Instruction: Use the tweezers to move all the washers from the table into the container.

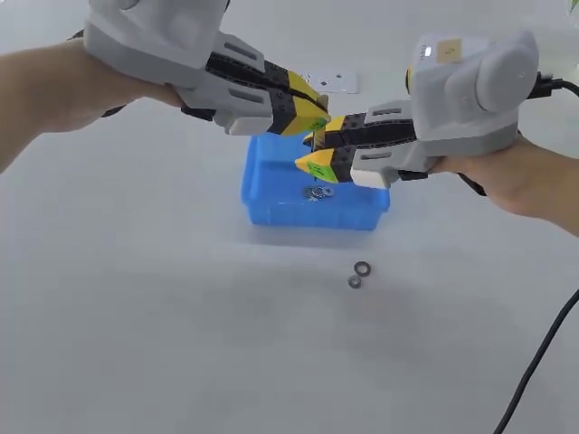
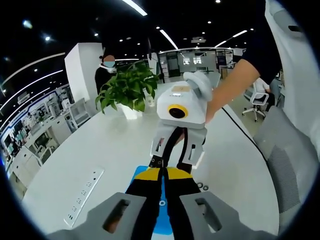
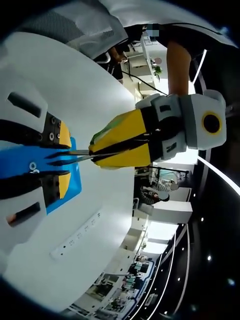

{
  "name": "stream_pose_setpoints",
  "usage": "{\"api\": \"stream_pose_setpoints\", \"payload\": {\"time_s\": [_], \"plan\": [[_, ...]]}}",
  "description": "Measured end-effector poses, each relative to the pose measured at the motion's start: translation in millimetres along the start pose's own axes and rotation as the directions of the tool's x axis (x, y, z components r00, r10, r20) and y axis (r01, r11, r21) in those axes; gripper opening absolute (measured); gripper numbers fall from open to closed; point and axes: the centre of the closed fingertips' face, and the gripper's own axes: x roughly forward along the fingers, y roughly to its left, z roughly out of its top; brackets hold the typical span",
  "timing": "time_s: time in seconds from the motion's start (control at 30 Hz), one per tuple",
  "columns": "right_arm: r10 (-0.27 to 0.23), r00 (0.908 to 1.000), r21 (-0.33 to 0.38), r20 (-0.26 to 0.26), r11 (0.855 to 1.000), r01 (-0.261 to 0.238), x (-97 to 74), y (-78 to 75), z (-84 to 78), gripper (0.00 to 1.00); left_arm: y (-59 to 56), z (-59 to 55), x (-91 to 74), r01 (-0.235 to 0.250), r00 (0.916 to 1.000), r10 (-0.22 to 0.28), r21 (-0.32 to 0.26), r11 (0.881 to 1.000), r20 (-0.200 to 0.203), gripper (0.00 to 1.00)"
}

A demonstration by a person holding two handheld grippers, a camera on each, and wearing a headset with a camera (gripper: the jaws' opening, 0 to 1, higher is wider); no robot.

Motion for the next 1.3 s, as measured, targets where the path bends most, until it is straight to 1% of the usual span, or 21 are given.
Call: {"api": "stream_pose_setpoints", "payload": {"time_s": [0.13,0.23,0.3,0.37,0.47,0.53,0.6,0.7,0.77,0.8,0.87,0.9,0.93,0.97,1.0,1.03,1.1,1.13,1.2,1.27,1.3], "plan": [[-0.006,1.0000,0.020,-0.006,1.000,0.006,-1.1,0.3,-2.2,0.23,2.2,1.0,-1.0,-0.012,0.9999,0.012,0.007,1.000,-0.001,0.05],[-0.019,0.9997,0.020,-0.015,1.000,0.019,-3.6,-1.2,-4.3,0.26,2.2,5.4,-3.0,-0.017,0.9998,0.017,0.006,1.000,0.006,0.05],[-0.032,0.9993,0.013,-0.018,0.999,0.032,-8.0,-0.8,-4.8,0.27,1.1,8.9,-4.9,-0.021,0.9997,0.021,0.003,1.000,0.013,0.05],[-0.037,0.9992,0.022,-0.015,0.999,0.037,-13.1,2.0,-5.1,0.29,1.3,10.6,-5.8,-0.029,0.9994,0.029,0.000,1.000,0.016,0.05],[-0.053,0.9983,0.023,-0.024,0.998,0.053,-22.1,6.9,-8.0,0.32,-3.1,15.8,-7.1,-0.038,0.9989,0.038,-0.007,0.999,0.027,0.05],[-0.064,0.9975,0.021,-0.030,0.998,0.064,-30.5,11.4,-9.8,0.35,-8.8,21.0,-7.7,-0.036,0.9986,0.036,-0.010,0.999,0.040,0.05],[-0.077,0.9968,0.017,-0.023,0.997,0.077,-39.8,15.6,-9.4,0.38,-14.0,24.7,-7.8,-0.034,0.9983,0.035,-0.011,0.999,0.048,0.05],[-0.105,0.9944,0.019,-0.007,0.994,0.105,-52.6,20.7,-7.4,0.44,-22.9,27.0,-7.2,-0.030,0.9982,0.031,-0.010,0.999,0.051,0.05],[-0.114,0.9935,0.031,0.001,0.993,0.113,-61.5,27.2,-8.1,0.45,-31.3,27.7,-5.9,-0.026,0.9982,0.027,-0.015,1.000,0.054,0.05],[-0.119,0.9929,0.034,0.003,0.992,0.119,-64.7,29.9,-9.4,0.46,-32.6,26.1,-5.3,-0.022,0.9983,0.023,-0.014,1.000,0.054,0.05],[-0.124,0.9923,0.044,-0.005,0.991,0.124,-71.7,37.8,-15.5,0.48,-45.8,30.1,-5.0,-0.018,0.9982,0.020,-0.022,1.000,0.057,0.05],[-0.126,0.9919,0.043,-0.017,0.991,0.126,-75.5,43.3,-21.2,0.49,-50.4,29.5,-4.2,-0.017,0.9982,0.018,-0.024,1.000,0.057,0.05],[-0.130,0.9912,0.043,-0.023,0.990,0.131,-78.4,46.5,-24.9,0.50,-51.8,27.7,-3.3,-0.017,0.9983,0.018,-0.027,1.000,0.055,0.05],[-0.130,0.9913,0.064,-0.024,0.989,0.131,-81.9,51.7,-28.8,0.51,-52.4,24.3,-3.1,-0.029,0.9986,0.030,-0.028,0.999,0.043,0.05],[-0.123,0.9922,0.089,-0.019,0.988,0.124,-83.6,56.8,-31.0,0.53,-52.2,22.6,-3.5,-0.040,0.9983,0.042,-0.034,0.999,0.042,0.05],[-0.120,0.9925,0.097,-0.022,0.988,0.122,-85.3,60.9,-34.3,0.57,-54.1,21.3,-3.9,-0.042,0.9978,0.044,-0.048,0.998,0.049,0.05],[-0.114,0.9921,0.085,-0.053,0.989,0.118,-89.5,70.6,-43.8,0.60,-56.9,19.2,-3.8,-0.047,0.9978,0.050,-0.054,0.997,0.045,0.05],[-0.112,0.9921,0.094,-0.055,0.989,0.117,-92.5,74.7,-46.8,0.61,-58.1,17.7,-3.8,-0.052,0.9977,0.054,-0.052,0.997,0.040,0.05],[-0.114,0.9921,0.113,-0.053,0.986,0.119,-97.1,80.7,-49.7,0.63,-62.7,16.4,-3.5,-0.049,0.9979,0.051,-0.059,0.997,0.039,0.05],[-0.115,0.9918,0.115,-0.055,0.986,0.121,-100.0,85.5,-51.3,0.65,-66.8,15.6,-2.6,-0.054,0.9976,0.056,-0.061,0.997,0.041,0.05],[-0.122,0.9910,0.112,-0.056,0.985,0.127,-101.4,86.6,-51.6,0.68,-69.3,15.1,-1.9,-0.055,0.9974,0.058,-0.067,0.996,0.043,0.05]]}}
